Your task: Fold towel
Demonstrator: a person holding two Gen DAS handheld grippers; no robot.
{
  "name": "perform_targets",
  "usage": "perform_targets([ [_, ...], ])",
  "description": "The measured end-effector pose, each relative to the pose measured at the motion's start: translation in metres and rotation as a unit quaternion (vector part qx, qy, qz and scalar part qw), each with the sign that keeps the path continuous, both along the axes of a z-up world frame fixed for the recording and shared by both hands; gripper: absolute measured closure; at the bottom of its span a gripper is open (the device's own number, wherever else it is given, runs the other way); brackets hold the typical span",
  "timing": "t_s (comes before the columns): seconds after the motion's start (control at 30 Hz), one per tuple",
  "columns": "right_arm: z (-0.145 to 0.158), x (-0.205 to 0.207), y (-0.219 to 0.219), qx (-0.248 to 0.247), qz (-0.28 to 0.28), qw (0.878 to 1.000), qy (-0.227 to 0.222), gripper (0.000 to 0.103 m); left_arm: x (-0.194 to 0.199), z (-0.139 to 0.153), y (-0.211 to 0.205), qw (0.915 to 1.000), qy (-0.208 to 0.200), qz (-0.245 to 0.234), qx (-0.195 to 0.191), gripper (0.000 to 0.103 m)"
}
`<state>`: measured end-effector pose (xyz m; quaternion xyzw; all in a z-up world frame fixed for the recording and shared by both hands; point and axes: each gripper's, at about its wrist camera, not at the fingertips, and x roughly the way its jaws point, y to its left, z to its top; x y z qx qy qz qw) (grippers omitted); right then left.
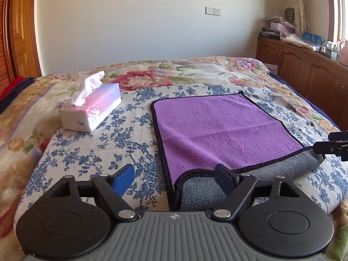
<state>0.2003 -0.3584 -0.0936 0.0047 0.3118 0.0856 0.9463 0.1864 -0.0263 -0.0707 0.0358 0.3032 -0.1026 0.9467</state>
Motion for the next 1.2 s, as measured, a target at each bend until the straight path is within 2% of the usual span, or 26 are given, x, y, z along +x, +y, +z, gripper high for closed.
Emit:
perform_targets([
  [0.3,-0.012,0.01,-0.006,0.009,-0.001,0.999,0.051,0.025,0.011,-0.01,0.0,0.9994,0.032,-0.009,-0.009,0.039],
  [0.63,-0.013,0.013,-0.015,0.032,-0.004,0.997,0.067,0.037,0.011,-0.012,0.0,0.9989,0.04,-0.02,-0.016,0.047],
  [0.87,-0.014,0.015,-0.017,0.034,0.0,0.997,0.074,0.052,0.011,-0.013,0.0,0.9987,0.044,-0.022,-0.016,0.048],
  [1.1,-0.015,0.016,-0.023,0.025,-0.012,0.997,0.077,0.077,0.012,-0.015,-0.001,0.9983,0.05,-0.027,-0.015,0.053],
  [1.2,-0.015,0.017,-0.024,0.025,-0.011,0.997,0.077,0.08,0.013,-0.017,-0.002,0.998,0.054,-0.028,-0.015,0.056],
])
